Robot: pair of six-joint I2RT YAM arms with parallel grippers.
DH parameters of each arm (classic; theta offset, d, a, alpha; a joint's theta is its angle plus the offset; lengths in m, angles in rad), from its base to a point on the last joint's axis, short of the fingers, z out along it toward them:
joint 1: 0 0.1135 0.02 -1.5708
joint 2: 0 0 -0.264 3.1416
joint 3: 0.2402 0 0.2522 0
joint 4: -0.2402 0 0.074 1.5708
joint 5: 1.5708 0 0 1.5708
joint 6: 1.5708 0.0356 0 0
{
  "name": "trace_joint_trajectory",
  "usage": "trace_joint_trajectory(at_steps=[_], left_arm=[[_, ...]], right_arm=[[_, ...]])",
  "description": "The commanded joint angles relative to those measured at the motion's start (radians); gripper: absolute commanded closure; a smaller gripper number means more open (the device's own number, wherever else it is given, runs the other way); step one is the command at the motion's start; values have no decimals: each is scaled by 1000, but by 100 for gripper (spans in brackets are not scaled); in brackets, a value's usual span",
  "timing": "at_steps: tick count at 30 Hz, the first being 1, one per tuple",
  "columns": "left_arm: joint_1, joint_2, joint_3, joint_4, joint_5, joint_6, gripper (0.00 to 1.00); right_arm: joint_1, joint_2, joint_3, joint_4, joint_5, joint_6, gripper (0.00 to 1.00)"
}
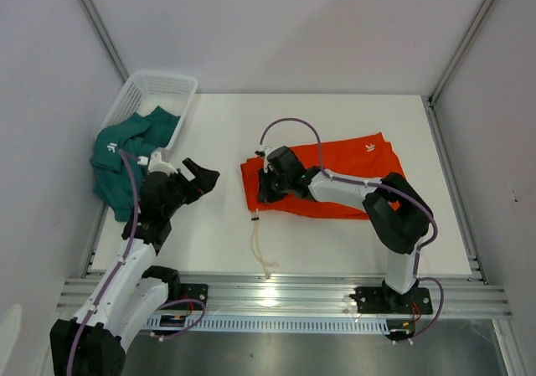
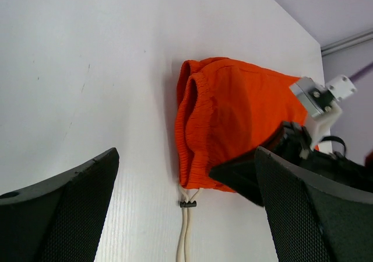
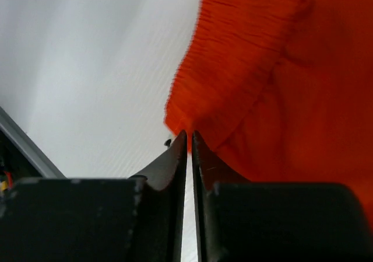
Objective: Fold and stack the shorts
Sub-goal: Fold the shorts
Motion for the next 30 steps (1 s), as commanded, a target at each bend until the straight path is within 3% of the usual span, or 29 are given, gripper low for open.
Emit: trace_joint_trajectory(at_steps=[1,5,10,13,14,17,18,21,25,30], left_arm=[[9,-19,13,-33,-2,13,1],[9,-24,-8,-23,-1,13,1],[9,-21,-10,-6,16,13,1],[9,-22,-13,-6,19,13,1],[11,-21,-13,-4,18,13,1],[9,-21,-19,-1,13,13,1],[9,-19,-19,-1,12,13,1],[9,-18,-21,-6,4,13,1],[9,-36,-15,-32,-12,13,1],[11,-58,33,-116,-30,31,1]], right_arm=[[-104,57,-86,225,-246,110,93],[-168,131,-138,370,-419,232,94],[-173,206,-55,171,-353,194,95],[-178,168,-76,162,-342,184,94],[-176,136,-73,145,-304,168,93],[-139,53,-29,9,-184,92,76],[-109,38,5,-49,-105,70,65],[-31,2,88,-158,65,1,52],[71,2,163,-248,308,-62,39],[126,22,177,-265,448,-120,37]])
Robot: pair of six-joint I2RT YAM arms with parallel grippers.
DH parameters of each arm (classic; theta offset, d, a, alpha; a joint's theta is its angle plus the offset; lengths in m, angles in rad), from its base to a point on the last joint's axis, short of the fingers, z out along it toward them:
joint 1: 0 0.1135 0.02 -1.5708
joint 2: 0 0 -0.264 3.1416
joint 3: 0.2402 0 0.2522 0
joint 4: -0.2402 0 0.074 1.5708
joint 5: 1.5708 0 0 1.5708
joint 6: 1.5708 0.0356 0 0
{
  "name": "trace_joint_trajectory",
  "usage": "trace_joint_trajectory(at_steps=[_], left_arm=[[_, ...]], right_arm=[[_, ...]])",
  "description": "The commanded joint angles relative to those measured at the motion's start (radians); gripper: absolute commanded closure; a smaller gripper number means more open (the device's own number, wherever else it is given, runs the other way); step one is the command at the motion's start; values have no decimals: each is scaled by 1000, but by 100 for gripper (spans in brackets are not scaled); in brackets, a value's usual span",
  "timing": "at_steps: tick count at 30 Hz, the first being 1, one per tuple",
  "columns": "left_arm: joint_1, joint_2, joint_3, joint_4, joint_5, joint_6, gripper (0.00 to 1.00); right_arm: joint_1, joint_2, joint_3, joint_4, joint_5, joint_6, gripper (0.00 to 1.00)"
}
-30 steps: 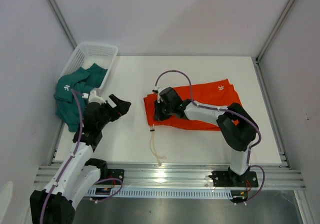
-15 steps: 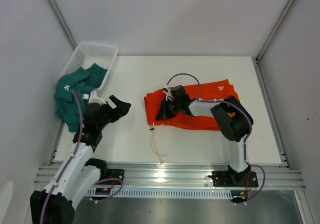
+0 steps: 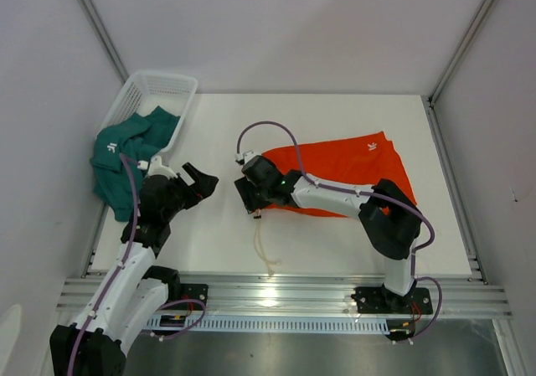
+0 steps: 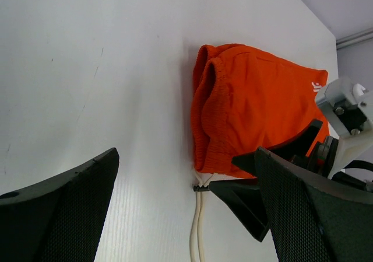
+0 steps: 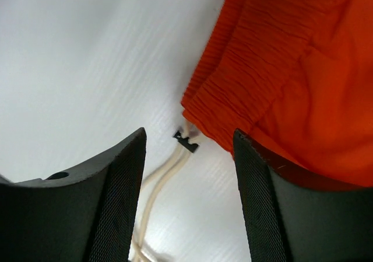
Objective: Fold and stack the shorts
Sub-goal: Fold the shorts
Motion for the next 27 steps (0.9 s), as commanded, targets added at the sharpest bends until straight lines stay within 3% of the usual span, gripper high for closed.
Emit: trace_joint_trajectory(at_steps=[1,16,22,27], left_arm=[[9,-26,53,-63,-30,31,1],[9,-26,47,-69,-39,33,1],[9,-25,47,-68,-41,37,1],[9,-26,45,-71,-41,37,1]], right_arm=[[9,-9,32,-80,199,-78,37],[44,74,75,-54,265,-107,37],[85,68,119,-83,325,-97,29],[85,125,161,-104,342,-91,28]])
